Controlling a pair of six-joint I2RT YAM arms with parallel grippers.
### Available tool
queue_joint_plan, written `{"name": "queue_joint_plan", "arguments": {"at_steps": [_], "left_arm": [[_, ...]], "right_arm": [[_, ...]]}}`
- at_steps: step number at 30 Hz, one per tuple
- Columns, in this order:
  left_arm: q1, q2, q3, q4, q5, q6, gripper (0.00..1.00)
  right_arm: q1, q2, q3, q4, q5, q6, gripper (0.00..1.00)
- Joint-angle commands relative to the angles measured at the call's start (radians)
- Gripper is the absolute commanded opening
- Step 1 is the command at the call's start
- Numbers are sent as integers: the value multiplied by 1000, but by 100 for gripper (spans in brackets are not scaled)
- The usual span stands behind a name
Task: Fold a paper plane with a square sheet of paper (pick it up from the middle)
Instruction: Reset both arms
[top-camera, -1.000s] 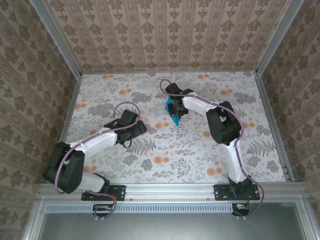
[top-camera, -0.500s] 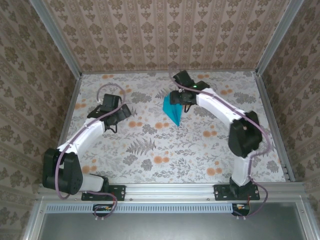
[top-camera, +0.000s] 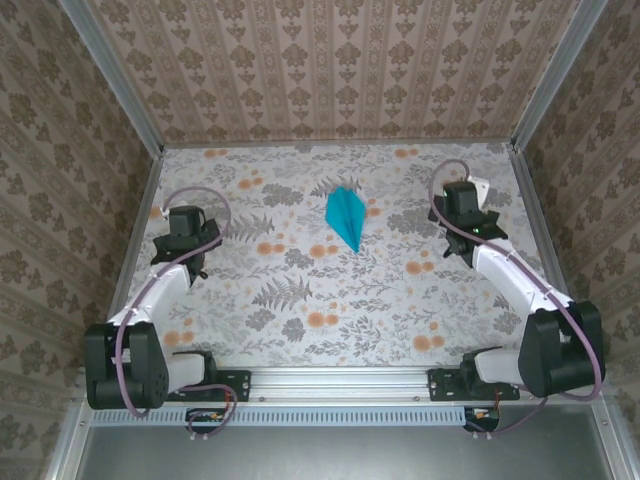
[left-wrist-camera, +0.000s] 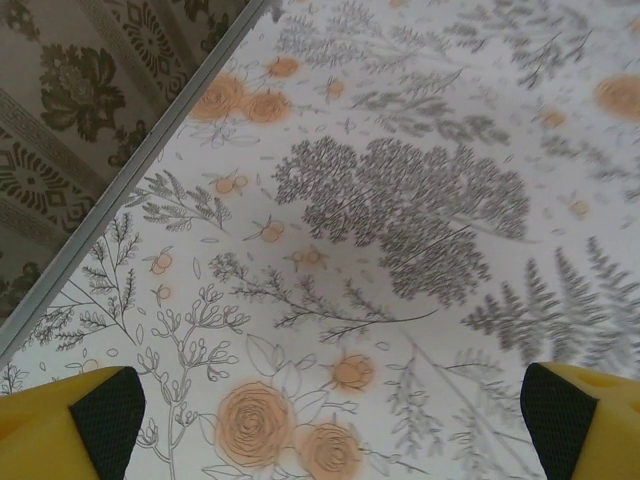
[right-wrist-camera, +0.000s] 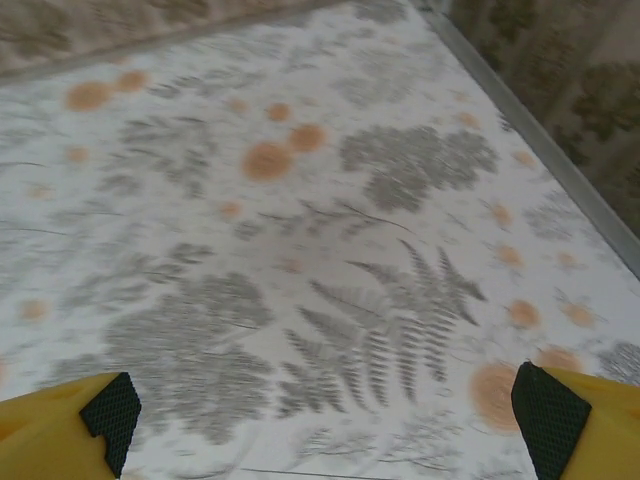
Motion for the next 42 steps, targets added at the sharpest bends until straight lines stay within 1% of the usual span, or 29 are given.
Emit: {"name": "queue_joint_plan", "arguments": {"at_steps": [1,3,6,8,9,12,14,16,19,22,25,28,31,38,42], "left_arm": [[21,32,-63,248,32,158,100],[25,62,-115,379,86,205,100],[31,110,-174,545,173,243,100],[33,141,-198,639,234,259,100],[32,141,-197,638,268,265,100],[35,170,-261,813,326,289,100],[38,214,-290,906,342,290,100],[38,254,-303,972,353,294,100],[39,274,-297,975,365,299,100],[39,301,-293,992,359,300,100],[38,301,-279,964,355,299,100],[36,304,-243,897,330,296,100],[28,304,-243,896,317,301,100],[14,303,-246,905,308,314,100],[23,307,-235,887,336,310,100]], "right_arm": [[-31,-3,-117,268,97,-84,100],[-52,34,-152,324,99,-112,100],[-63,80,-197,447,52,-176,100],[-65,126,-248,561,6,-227,100],[-66,138,-271,621,-25,-245,100],[-70,125,-305,696,-124,-278,100],[-71,113,-333,745,-165,-284,100],[-72,122,-384,858,-221,-293,100],[-73,169,-432,991,-267,-305,100],[-73,207,-434,1026,-293,-313,100],[-74,230,-449,1078,-302,-318,100],[-78,228,-440,1050,-308,-313,100],[-97,230,-427,1027,-333,-298,100],[-98,230,-426,1027,-334,-298,100],[-98,230,-426,1027,-334,-298,100]]}}
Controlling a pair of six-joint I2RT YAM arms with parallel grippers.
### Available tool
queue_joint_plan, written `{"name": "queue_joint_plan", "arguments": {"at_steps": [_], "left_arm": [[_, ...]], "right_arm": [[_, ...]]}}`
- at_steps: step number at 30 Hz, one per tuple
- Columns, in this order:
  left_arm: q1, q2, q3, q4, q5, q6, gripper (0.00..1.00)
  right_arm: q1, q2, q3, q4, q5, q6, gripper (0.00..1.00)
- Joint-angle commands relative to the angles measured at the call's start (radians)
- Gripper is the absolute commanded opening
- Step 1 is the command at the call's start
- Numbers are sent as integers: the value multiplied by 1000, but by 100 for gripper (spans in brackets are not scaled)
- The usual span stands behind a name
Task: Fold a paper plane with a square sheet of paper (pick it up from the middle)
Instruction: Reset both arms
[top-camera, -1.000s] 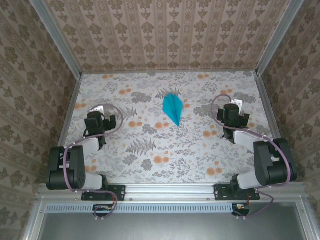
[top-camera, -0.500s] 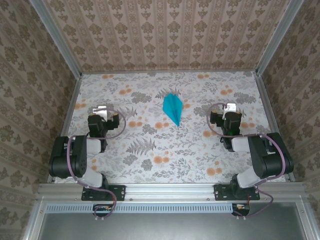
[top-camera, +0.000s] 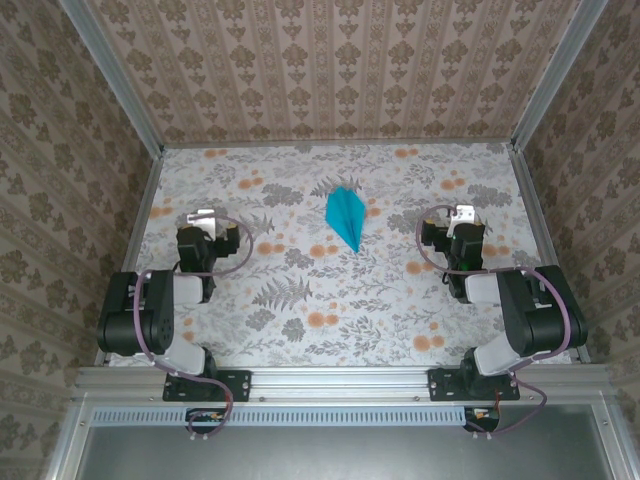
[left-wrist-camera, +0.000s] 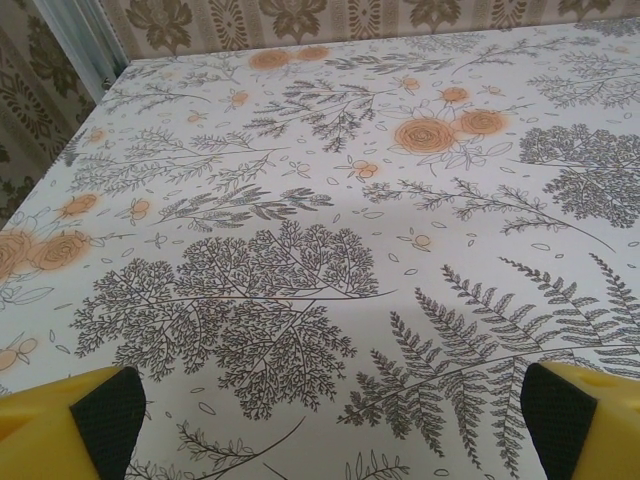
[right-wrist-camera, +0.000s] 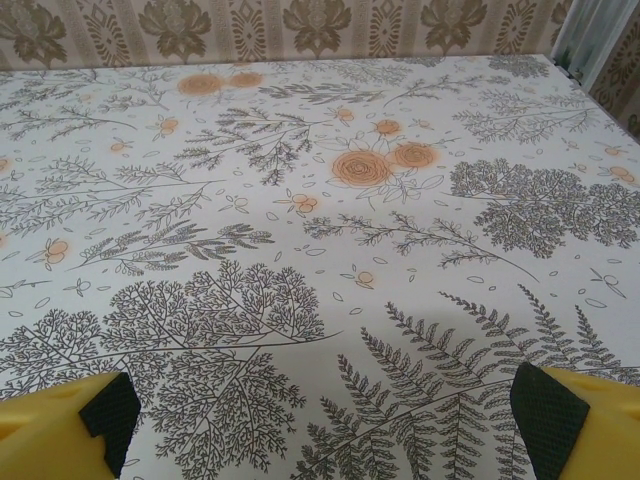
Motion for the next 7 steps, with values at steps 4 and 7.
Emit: {"name": "queue_joint_plan", "arguments": {"at_steps": [4,7], "left_arm": [[7,9,30,-16,31,27,100],[7,9,29,-15,30,27,100]], "right_arm": [[-1,9,11,29,-16,3,100],[-1,4,-4,50,-61,-16,100]]}}
